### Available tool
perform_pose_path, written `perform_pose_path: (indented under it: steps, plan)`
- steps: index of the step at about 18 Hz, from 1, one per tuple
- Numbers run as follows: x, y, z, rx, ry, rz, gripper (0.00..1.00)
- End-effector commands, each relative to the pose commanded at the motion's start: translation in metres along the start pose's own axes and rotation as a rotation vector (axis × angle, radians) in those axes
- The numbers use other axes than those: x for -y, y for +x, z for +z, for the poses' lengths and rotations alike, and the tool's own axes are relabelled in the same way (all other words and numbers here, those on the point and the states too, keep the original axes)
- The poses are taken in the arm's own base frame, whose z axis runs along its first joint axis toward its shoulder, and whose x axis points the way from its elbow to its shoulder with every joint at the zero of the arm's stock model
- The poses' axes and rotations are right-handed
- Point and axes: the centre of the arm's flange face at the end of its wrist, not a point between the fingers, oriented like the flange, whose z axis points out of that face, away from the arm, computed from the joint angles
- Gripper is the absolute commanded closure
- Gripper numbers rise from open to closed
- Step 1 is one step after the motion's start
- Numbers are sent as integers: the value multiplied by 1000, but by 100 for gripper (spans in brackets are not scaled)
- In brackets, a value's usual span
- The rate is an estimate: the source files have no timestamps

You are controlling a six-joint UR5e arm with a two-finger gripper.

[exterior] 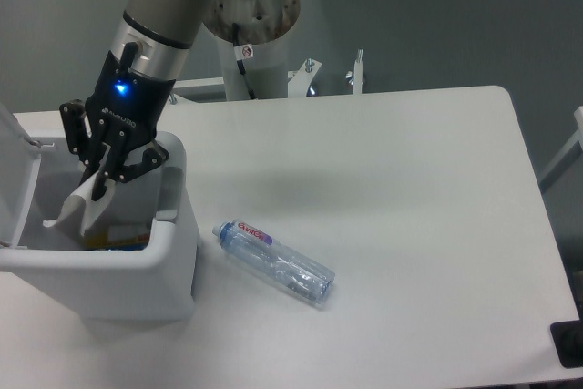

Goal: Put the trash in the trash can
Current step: 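Lower the wrapper into the bin and open the gripper, then move the gripper over to the clear water bottle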

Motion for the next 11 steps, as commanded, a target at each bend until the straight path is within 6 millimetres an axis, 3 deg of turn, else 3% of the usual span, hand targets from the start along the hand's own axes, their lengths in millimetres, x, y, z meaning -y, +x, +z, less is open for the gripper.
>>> perform_pose_path:
  steps: [7,8,11]
  plan:
    - [1,-4,-9,46,-4,-80,0]
    - [0,-13,-14,83,-6,-138,0]
    - [-7,-65,-49,169,42,-359,0]
